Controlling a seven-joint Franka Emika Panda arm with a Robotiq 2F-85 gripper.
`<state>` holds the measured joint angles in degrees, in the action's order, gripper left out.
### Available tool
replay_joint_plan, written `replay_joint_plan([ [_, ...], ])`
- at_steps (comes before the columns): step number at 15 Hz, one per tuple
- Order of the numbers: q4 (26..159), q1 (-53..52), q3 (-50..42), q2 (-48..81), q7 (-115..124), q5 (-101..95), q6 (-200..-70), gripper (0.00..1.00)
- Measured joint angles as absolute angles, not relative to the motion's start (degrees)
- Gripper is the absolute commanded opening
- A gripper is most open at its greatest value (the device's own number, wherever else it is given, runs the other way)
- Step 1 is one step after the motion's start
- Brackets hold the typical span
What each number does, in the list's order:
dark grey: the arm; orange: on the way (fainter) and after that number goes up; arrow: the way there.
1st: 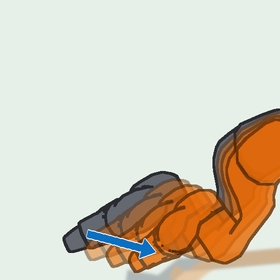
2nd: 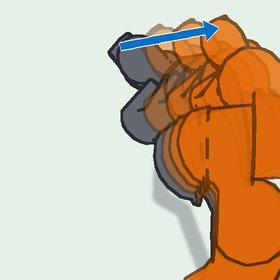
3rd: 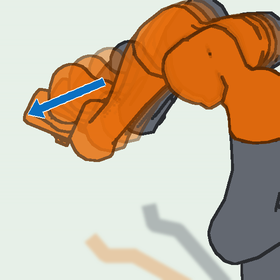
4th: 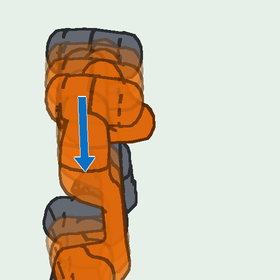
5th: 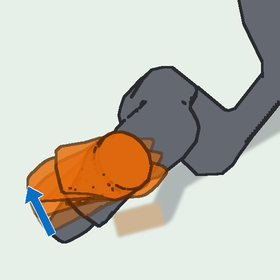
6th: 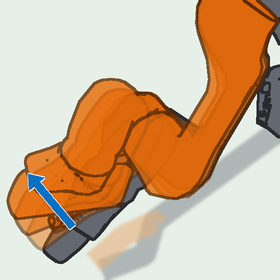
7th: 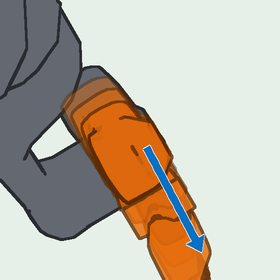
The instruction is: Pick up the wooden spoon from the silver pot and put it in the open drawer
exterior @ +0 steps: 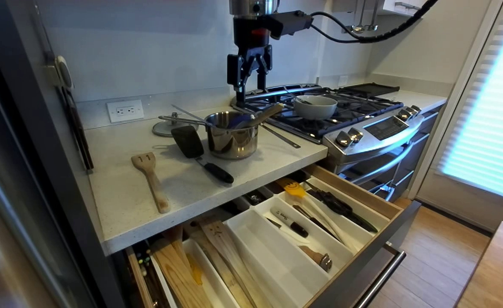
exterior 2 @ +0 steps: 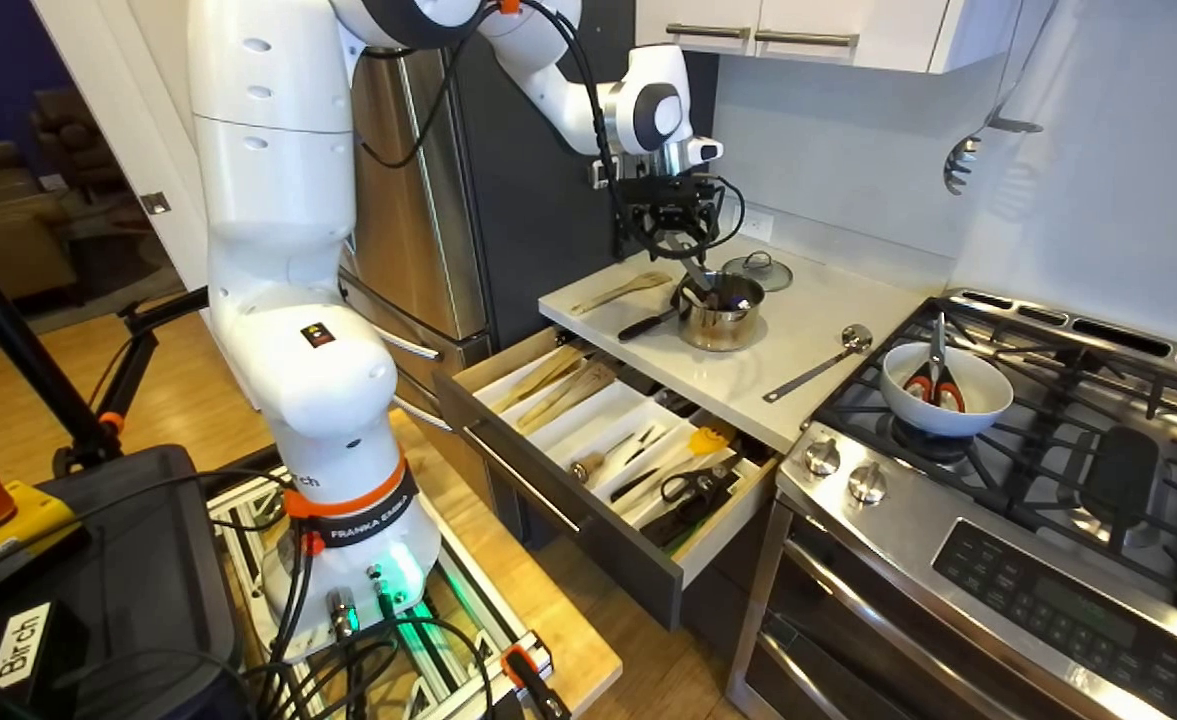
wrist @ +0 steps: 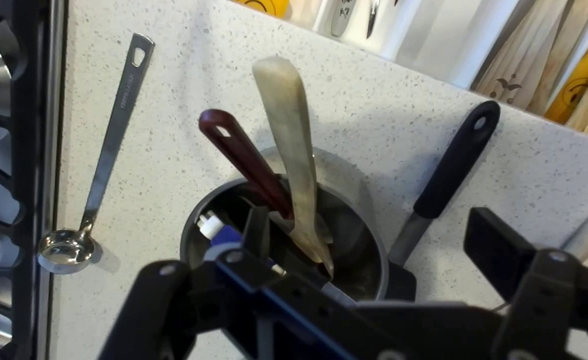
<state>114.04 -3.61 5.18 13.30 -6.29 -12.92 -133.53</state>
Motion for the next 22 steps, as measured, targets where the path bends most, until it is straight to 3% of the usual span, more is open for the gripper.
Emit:
replay_joint_plan([
  [11, 110.0, -4.7, 4.8, 22.0, -5.7, -13.0, -142.9, 1.0],
  [12, 108.7, -5.1, 4.2, 23.6, -5.4, -13.4, -142.9, 0.93],
  [13, 107.6, -5.4, 3.5, 24.7, -4.8, -13.6, -142.6, 0.74],
  [16, 104.9, -5.6, 1.6, 26.3, -4.1, -13.7, -138.7, 0.62],
  [22, 101.8, -5.5, 0.4, 26.9, -3.1, -13.5, -130.0, 0.15],
])
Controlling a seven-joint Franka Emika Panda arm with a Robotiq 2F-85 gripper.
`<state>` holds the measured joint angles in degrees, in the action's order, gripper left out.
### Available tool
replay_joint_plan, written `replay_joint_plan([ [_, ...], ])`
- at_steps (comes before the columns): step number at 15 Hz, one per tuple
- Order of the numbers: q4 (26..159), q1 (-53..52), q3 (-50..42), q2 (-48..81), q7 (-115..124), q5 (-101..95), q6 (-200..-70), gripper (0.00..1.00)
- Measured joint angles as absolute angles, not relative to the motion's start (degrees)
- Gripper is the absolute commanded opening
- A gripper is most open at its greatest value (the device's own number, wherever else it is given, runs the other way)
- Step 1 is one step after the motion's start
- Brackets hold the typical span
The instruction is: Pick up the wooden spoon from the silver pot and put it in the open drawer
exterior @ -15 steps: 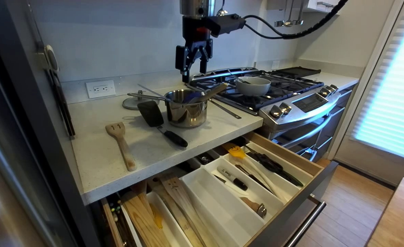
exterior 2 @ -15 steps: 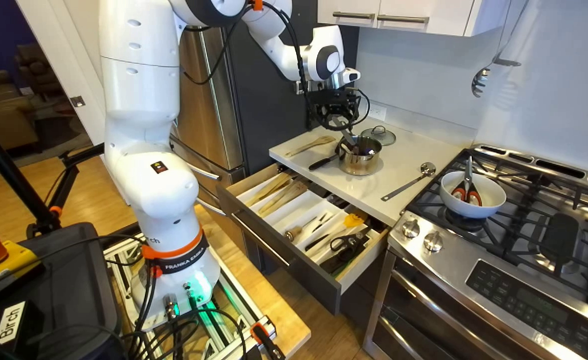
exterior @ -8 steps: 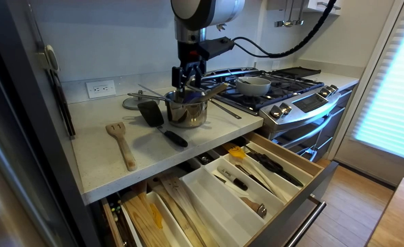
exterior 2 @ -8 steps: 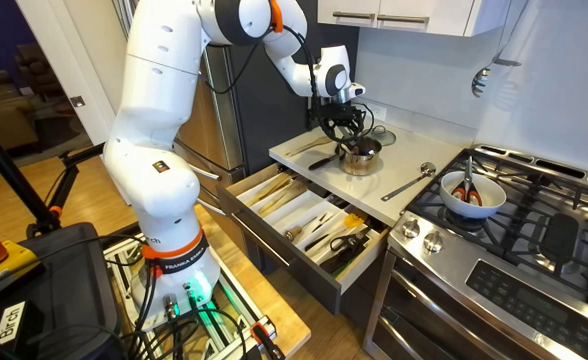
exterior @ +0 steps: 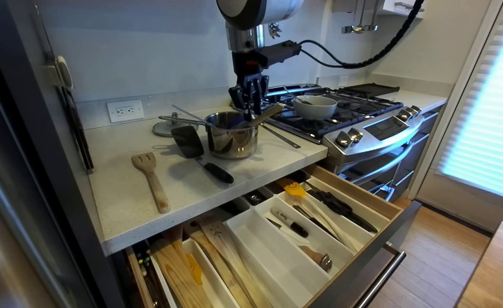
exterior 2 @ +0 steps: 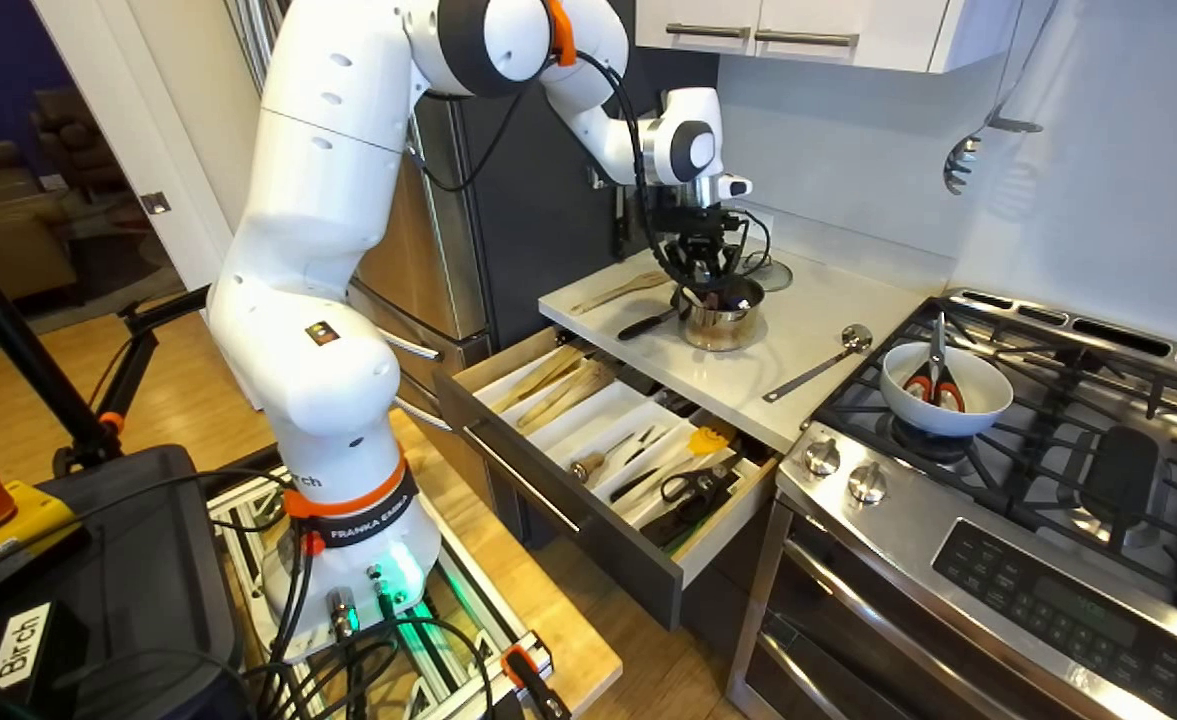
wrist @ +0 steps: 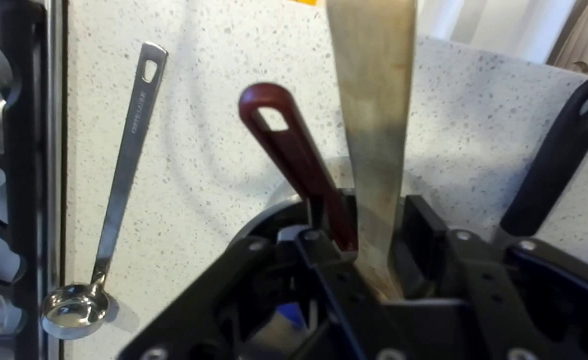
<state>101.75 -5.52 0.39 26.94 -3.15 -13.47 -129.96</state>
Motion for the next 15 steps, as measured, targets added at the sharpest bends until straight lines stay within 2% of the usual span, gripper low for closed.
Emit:
replay_joint_plan([
  [1, 101.5, -5.5, 0.5, 27.0, -3.2, -13.3, -129.2, 0.09],
  [3, 101.0, -5.6, 0.9, 27.0, -3.3, -13.3, -127.7, 0.07],
  [4, 100.7, -5.6, 1.1, 27.1, -3.4, -13.3, -126.7, 0.1],
  [6, 100.1, -5.8, 1.0, 27.1, -3.4, -13.7, -123.6, 0.34],
  [10, 98.7, -5.8, 0.3, 27.1, -3.3, -14.9, -119.1, 0.61],
  [13, 98.2, -5.8, -0.1, 27.2, -3.3, -15.0, -117.0, 0.68],
  [14, 98.1, -5.8, -0.1, 27.2, -3.3, -15.1, -116.4, 0.66],
  [15, 98.0, -5.8, -0.1, 27.2, -3.3, -15.2, -116.1, 0.59],
])
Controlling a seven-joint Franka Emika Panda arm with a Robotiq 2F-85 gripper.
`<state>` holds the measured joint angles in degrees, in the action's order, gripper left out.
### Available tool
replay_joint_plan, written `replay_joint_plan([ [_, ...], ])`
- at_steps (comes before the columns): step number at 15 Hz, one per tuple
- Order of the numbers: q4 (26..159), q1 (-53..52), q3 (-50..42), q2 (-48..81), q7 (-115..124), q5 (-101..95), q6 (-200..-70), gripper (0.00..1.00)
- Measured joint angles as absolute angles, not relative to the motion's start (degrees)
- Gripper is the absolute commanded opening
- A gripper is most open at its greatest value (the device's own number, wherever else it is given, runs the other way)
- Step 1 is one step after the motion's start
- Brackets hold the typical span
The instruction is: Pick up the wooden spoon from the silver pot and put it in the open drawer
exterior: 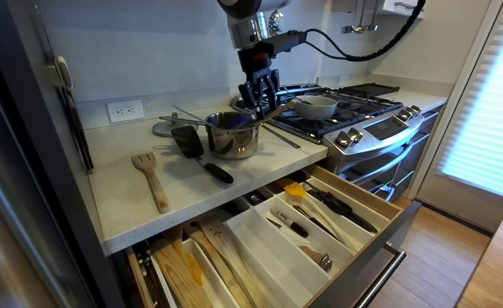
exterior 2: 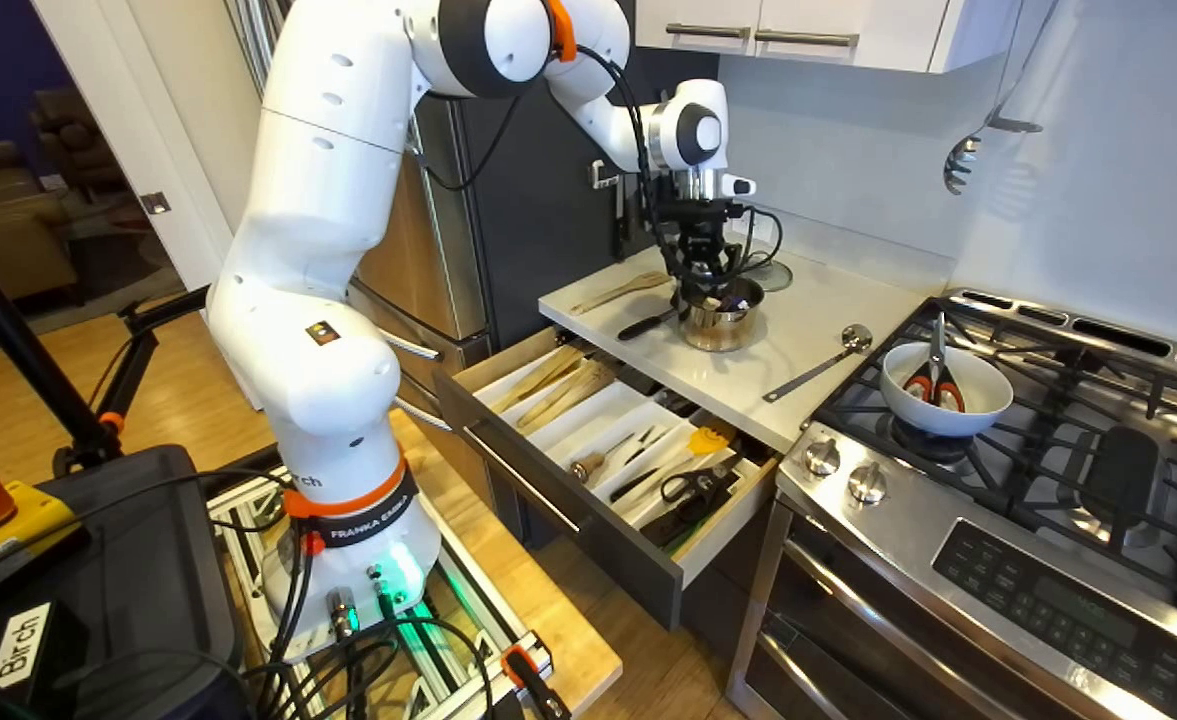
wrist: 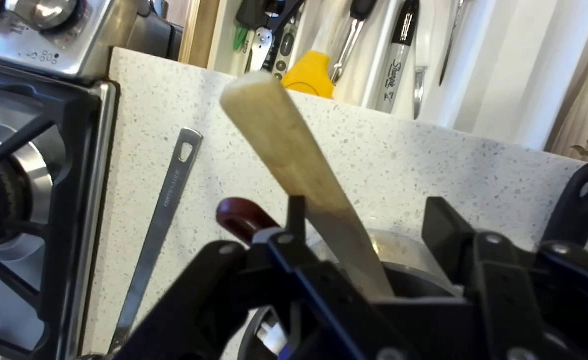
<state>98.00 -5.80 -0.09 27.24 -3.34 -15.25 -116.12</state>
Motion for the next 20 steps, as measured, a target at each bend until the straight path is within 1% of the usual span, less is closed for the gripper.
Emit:
replay_joint_plan([
  [1, 97.9, -5.8, -0.1, 27.4, -3.3, -15.3, -115.8, 0.54],
  [2, 97.7, -5.8, -0.1, 27.5, -3.4, -15.4, -115.5, 0.4],
  [4, 97.4, -5.8, -0.1, 28.1, -3.4, -15.6, -114.3, 0.23],
  [5, 97.2, -5.8, -0.1, 28.4, -3.5, -15.8, -113.6, 0.18],
  [6, 97.1, -5.8, -0.1, 28.7, -3.5, -16.0, -112.8, 0.16],
  [7, 97.0, -5.8, -0.1, 29.1, -3.5, -16.1, -112.2, 0.07],
  [8, 96.8, -5.8, -0.1, 29.5, -3.5, -16.2, -111.9, 0.0],
  [9, 96.6, -5.8, -0.1, 29.9, -3.5, -16.3, -111.8, 0.0],
  [10, 96.4, -5.8, -0.1, 30.1, -3.7, -16.3, -111.6, 0.03],
  [12, 96.1, -5.8, 0.0, 30.3, -3.7, -16.4, -111.6, 0.0],
  [13, 95.9, -5.8, 0.0, 30.2, -3.7, -16.4, -111.7, 0.02],
  [15, 95.8, -5.7, 0.2, 29.4, -3.8, -16.0, -113.1, 0.02],
  [20, 96.9, -3.6, 2.5, 22.7, -8.5, -7.9, -118.8, 0.02],
])
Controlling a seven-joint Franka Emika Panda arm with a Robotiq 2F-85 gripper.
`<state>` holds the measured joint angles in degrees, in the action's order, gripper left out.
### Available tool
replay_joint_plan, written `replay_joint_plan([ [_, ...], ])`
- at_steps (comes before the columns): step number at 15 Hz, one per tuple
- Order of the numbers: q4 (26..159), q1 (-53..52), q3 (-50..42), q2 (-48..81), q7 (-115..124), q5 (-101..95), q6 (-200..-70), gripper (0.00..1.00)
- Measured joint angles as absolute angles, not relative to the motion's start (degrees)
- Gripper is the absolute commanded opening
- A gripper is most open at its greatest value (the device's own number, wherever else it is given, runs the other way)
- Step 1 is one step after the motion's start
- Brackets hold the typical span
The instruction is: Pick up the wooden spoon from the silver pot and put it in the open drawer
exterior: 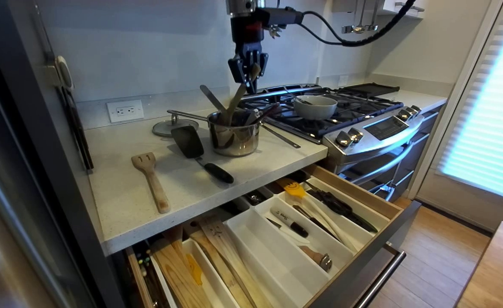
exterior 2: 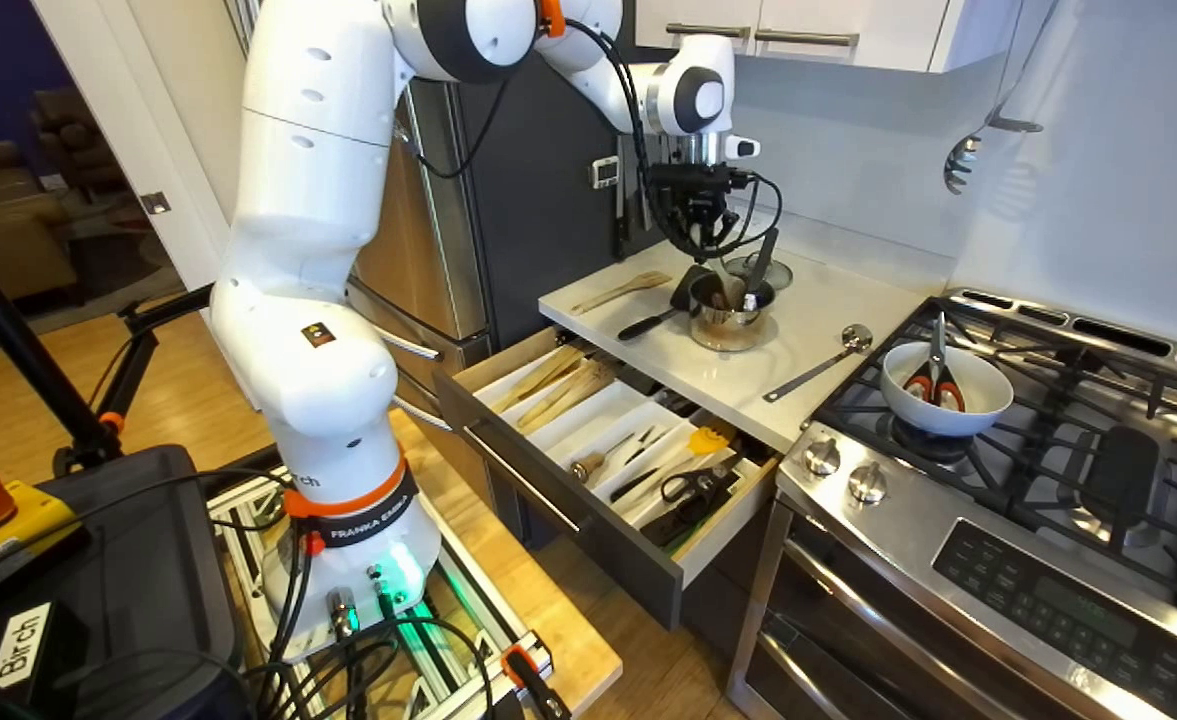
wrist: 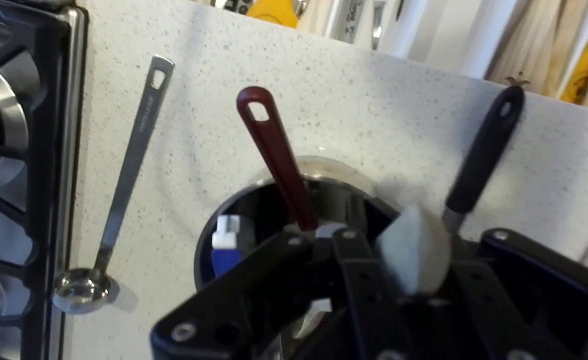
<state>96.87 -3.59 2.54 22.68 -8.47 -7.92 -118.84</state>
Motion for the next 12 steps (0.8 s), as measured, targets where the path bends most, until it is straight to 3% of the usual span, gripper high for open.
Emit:
replay_joint_plan([
  [12, 109.5, 0.4, 4.9, 2.6, -29.4, 17.0, -119.6, 0.02],
])
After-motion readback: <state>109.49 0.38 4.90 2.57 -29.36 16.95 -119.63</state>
